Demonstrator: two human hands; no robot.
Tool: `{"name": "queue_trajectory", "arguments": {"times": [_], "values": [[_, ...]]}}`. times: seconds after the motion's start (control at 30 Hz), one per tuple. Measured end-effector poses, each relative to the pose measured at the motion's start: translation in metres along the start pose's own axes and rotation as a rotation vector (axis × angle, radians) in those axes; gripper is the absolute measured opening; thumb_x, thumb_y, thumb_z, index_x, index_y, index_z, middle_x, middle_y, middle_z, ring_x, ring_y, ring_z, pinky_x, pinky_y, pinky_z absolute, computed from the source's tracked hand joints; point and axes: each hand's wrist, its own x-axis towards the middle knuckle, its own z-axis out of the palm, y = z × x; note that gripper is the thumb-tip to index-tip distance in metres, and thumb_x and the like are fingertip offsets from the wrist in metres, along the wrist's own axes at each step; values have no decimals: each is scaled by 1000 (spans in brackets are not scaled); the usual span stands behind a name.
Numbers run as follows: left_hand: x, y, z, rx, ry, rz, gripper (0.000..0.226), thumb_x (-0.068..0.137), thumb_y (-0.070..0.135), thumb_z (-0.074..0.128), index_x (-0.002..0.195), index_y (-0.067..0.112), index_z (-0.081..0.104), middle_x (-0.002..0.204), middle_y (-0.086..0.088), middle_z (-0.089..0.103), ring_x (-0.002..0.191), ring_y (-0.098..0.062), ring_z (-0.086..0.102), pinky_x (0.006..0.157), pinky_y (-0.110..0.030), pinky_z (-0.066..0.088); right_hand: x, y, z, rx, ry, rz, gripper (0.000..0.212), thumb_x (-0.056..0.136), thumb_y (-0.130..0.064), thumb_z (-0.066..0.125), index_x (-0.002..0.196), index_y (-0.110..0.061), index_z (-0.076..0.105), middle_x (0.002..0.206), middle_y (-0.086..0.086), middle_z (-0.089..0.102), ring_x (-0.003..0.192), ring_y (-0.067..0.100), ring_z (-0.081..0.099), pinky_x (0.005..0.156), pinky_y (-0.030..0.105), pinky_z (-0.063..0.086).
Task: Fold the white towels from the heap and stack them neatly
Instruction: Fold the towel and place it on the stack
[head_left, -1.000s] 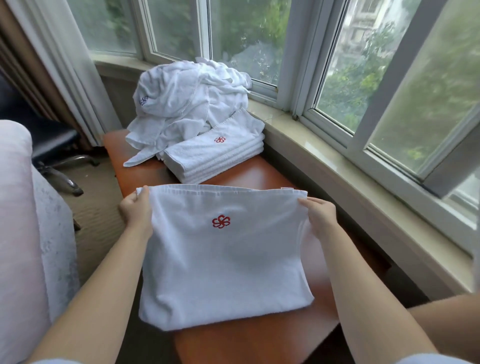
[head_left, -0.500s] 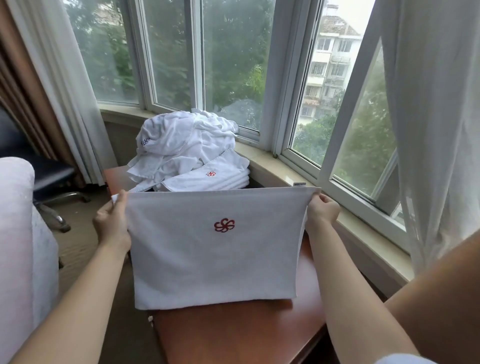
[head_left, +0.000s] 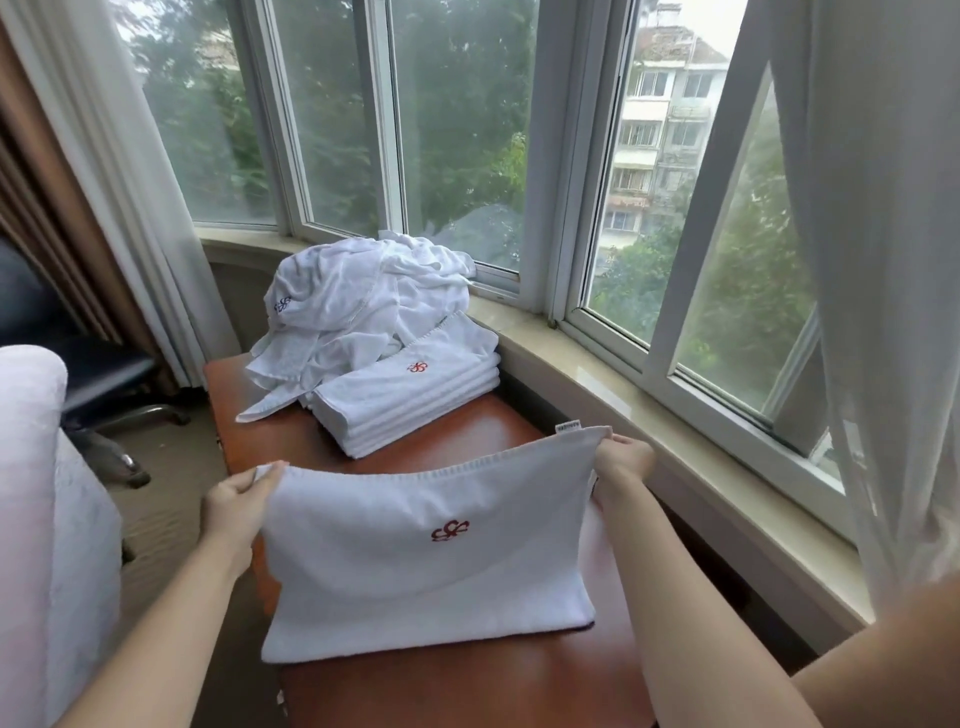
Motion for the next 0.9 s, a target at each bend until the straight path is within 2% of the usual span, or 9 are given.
{"name": "queue_trajectory", "arguments": {"times": [0.17,0.3,0.37,0.47,0.53,0.6,0.73,0.83,0.9], "values": [[15,49,43,-146,125,112,33,90,13,68,118,-3,66,109,-7,65,100,-13,57,91,-25,46,5,-32,38,59,-29,-116,15,96,-10,49,91,-10,62,80,3,60,83,24,55,73,28,41],[26,105,46,-304,217,258,29,89,17,68,115,3,68,106,-6,67,90,-8,62,86,-20,51,6,-82,39,163,98,-238,23,99,-11,43,107,-8,64,95,5,61,88,22,56,76,27,42],[25,125,37,-311,250,342,28,88,18,69,113,6,69,102,-5,67,85,-5,61,84,-21,50,1,-103,35,220,144,-308,24,100,-11,42,112,-6,62,104,9,64,96,25,59,87,34,49],[9,129,22,-323,250,412,26,89,20,69,112,8,69,85,5,64,69,4,55,72,-11,47,-10,-109,27,282,164,-419,24,100,-11,41,113,-4,60,107,10,64,95,23,58,89,32,46],[-9,110,11,-293,268,402,27,89,22,68,115,13,68,73,10,52,59,2,46,60,-3,41,-18,-92,18,257,181,-448,22,100,-12,41,112,-4,58,99,6,60,93,22,57,76,24,42],[-27,72,-1,-271,270,354,36,89,21,69,124,15,64,78,4,50,60,2,43,58,0,39,-22,-54,5,212,184,-396,18,101,-13,41,110,-9,56,97,4,58,92,22,57,66,17,36],[-73,-35,-29,-225,330,79,41,88,15,69,127,6,62,99,0,61,86,-6,55,59,0,41,-34,51,-24,60,223,-179,19,98,-11,37,104,-15,55,105,11,65,98,29,60,77,31,42],[-109,-102,-51,-177,322,-105,28,86,12,71,112,2,68,94,-2,65,75,-3,56,56,-1,43,-51,115,-50,-54,320,-78,23,94,-12,38,103,-18,58,115,14,59,93,32,58,75,31,41],[-130,-132,-64,-151,320,-186,23,84,11,73,106,5,70,96,-4,66,75,-2,57,65,-9,44,-61,142,-67,-37,407,33,19,90,-17,41,92,-23,58,118,8,52,89,31,57,73,30,41]]}}
